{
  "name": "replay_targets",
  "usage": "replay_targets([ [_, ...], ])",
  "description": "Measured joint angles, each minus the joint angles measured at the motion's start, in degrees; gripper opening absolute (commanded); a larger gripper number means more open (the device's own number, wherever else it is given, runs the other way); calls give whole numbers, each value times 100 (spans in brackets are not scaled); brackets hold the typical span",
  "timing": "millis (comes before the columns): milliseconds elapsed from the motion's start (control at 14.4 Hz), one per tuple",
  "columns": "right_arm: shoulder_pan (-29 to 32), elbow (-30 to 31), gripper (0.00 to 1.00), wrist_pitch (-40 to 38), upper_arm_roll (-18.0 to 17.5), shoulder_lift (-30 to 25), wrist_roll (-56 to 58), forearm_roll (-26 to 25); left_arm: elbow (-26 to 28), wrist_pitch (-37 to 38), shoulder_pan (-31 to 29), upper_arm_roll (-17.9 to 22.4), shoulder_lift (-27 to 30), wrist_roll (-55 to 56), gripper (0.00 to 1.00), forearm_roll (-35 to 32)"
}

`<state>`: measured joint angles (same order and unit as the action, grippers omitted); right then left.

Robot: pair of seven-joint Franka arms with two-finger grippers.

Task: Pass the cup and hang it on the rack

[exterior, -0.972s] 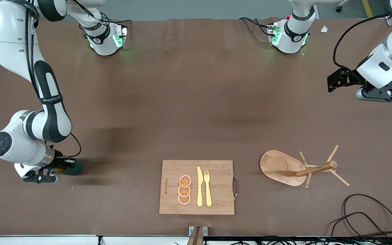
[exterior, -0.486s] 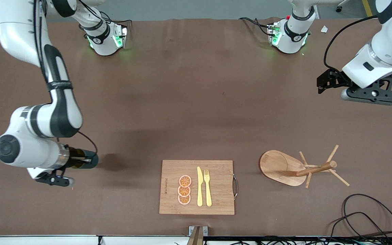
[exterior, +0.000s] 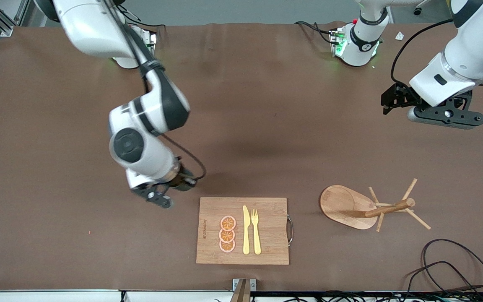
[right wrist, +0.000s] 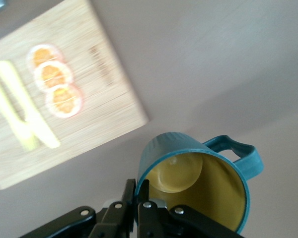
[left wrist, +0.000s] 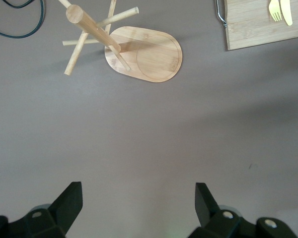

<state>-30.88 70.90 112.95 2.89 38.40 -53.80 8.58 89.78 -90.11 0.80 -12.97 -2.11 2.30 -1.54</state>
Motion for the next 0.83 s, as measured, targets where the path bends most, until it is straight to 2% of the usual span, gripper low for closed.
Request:
replay_targets([
  [208, -636, -1, 2, 979, -15, 206, -1241, 10, -26, -15, 14, -7, -4, 0, 100, 1],
  [486, -1463, -15, 2, 2616, -22, 808, -2562, 13, -180, -24, 11, -13, -43, 0, 100, 158],
  [694, -1901, -359, 4, 3028, -1, 1330, -3246, 13, -214, -24, -33, -6, -67, 0, 100, 186],
  [833, -1972, -566, 10, 3033, 10, 1513, -3373, 13, -218, -20, -48, 6, -75, 0, 100, 186],
])
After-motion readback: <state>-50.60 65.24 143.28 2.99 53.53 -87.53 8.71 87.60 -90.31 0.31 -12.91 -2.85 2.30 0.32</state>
